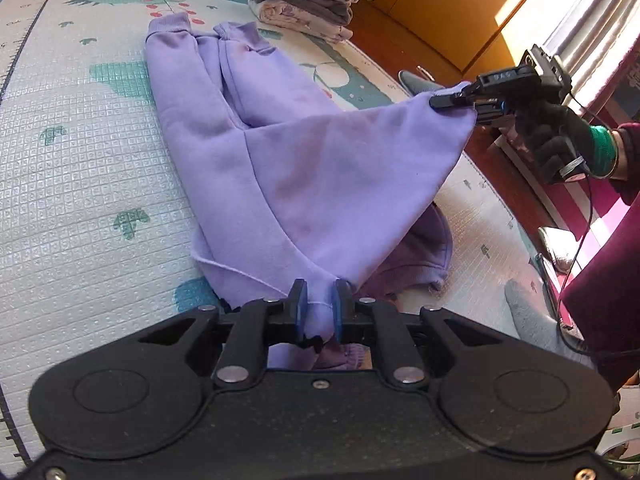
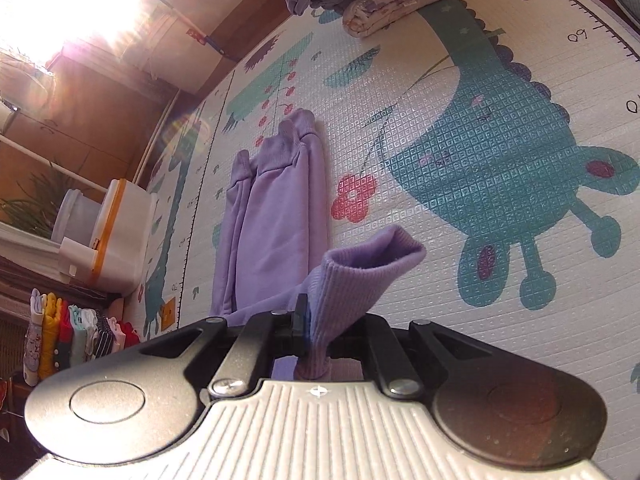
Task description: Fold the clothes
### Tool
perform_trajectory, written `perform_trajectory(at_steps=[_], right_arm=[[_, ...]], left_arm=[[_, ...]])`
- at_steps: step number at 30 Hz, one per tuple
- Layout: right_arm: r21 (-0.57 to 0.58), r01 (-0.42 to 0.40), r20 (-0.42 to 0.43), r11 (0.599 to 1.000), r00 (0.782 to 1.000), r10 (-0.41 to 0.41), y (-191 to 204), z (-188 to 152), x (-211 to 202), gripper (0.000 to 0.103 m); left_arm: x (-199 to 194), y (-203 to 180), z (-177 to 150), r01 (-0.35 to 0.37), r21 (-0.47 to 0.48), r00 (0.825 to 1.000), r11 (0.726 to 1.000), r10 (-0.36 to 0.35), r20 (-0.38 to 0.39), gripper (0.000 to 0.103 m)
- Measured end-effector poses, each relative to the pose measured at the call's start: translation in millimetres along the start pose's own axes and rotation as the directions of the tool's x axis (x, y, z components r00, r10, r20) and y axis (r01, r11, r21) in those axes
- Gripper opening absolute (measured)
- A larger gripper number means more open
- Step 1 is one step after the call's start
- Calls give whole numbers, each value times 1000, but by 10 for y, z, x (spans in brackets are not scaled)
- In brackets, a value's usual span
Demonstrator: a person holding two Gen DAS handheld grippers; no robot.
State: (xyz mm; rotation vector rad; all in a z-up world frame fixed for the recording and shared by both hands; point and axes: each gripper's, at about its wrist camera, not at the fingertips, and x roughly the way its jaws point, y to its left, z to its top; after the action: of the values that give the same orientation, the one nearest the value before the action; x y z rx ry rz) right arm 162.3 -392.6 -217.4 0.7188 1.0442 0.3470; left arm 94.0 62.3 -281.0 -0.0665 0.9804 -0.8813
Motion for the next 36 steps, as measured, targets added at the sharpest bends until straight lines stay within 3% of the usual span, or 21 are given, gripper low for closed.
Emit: perform_trajectory(at_steps=[2,3,4,5,11,14,17,20,22,25,28,33,36], right_arm=[[-23,19,-25,1000,1000,-19,90,56,-18,9],[-34,24,-42,999,999,-26,141,97,-23,9],[-44,31,-55,999,998,-34,190,139,-25,9],[-50,43,-67,998,997,-46,239,184,-14,9],[-73,118,-139,990,982,-127,554,461,130,9],[-101,153,-184,983,968,-169,737,559,238,9],[-116,177,-217,977,956,-199,894,633,325,9],[-124,173,-228,977,953,-197,1090,707,390,9],[-143,170,-233,975,951,-201,1238,761,449,9],[-186,180,-242,966,944,-223,1476,853,580,9],[-224,186,-243,957,940,-239,1685,943,725,9],[-266,191,-241,945,936,-257,1947,1064,991,9],[-278,195,-235,941,936,-264,2050,1129,1195,9]], left_arm=[[-65,-43,39,-1,28,1000,1000,1,-5,21],[-125,-104,59,-10,65,1000,998,9,17,33],[-162,-170,60,-27,114,999,993,23,37,56],[-196,-237,59,-45,164,998,985,36,58,60],[-57,-520,-122,-90,369,996,925,75,54,60],[-49,-681,-216,-158,461,987,873,133,87,60],[-111,-789,-255,-198,477,979,856,148,140,60],[93,-778,-317,-261,474,965,841,243,100,39],[157,-759,-361,-297,485,954,823,282,104,34],[127,-688,-290,-280,411,959,867,270,85,33],[108,-641,-281,-262,380,965,887,250,81,33],[-8,-482,-244,-192,218,980,957,177,88,33],[-47,-422,-256,-176,154,982,972,162,97,33]])
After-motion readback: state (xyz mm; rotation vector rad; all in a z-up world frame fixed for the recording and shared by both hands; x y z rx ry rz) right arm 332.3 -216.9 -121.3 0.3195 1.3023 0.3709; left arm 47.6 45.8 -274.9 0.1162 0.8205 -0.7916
